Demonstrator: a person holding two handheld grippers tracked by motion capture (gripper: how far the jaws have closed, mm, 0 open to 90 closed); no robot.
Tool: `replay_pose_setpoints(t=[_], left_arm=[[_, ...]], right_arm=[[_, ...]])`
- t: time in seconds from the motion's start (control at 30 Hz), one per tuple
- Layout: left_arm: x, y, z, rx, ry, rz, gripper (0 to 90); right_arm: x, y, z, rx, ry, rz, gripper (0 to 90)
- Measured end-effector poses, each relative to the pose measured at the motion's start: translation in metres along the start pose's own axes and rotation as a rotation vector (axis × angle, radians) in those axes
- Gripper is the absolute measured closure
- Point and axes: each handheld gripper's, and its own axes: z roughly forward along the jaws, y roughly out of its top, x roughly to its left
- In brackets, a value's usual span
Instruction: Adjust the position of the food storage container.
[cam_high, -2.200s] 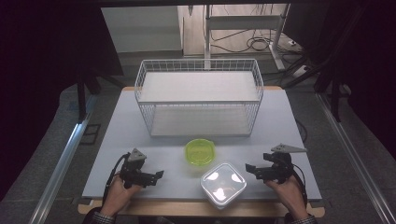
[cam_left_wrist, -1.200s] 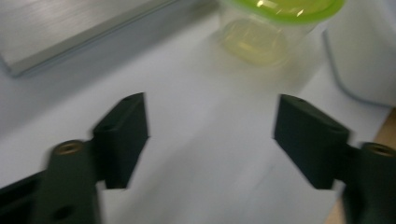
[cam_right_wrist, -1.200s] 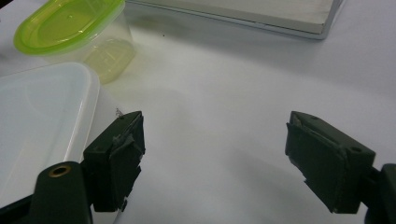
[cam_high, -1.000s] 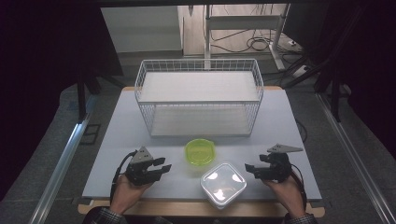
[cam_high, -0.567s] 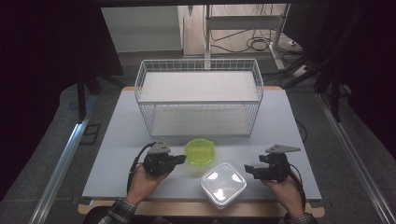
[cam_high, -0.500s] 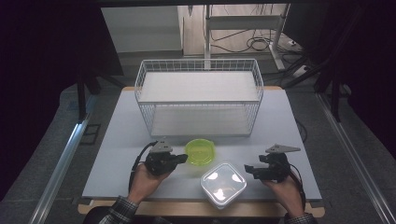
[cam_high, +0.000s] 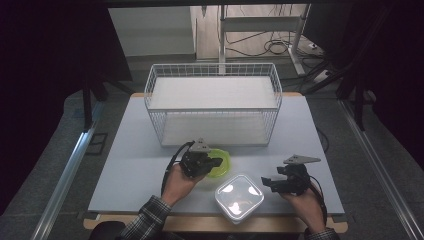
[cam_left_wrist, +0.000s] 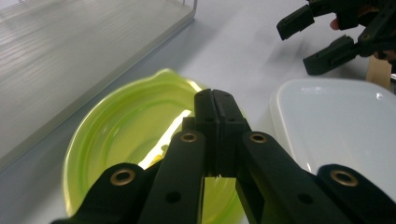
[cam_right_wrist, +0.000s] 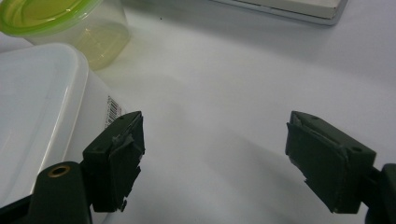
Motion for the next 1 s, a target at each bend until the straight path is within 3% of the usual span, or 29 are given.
replay_pose_setpoints(t=[0.17,0.33,0.5,0.73,1.0], left_arm=[[-0.009,0.015,0.018,0.024,0.003,0.033,89.8],[-0.014,0.024,0.028,0.038,0.01,0.04,89.8],[-0.014,0.029,0.043,0.097,0.032,0.05,89.8],[-0.012,0.027,0.043,0.125,0.052,0.054,89.8],[-0.003,0.015,0.027,0.13,0.055,0.04,89.8]], right_arm=[[0.0,0.0,0.001,0.008,-0.001,-0.007,19.7],[0.0,-0.001,0.001,0.015,0.0,-0.007,19.7],[0.0,-0.001,0.001,0.02,-0.002,-0.011,19.7],[0.0,-0.001,0.001,0.022,-0.003,-0.012,19.7],[0.0,-0.001,0.001,0.024,-0.005,-0.018,19.7]])
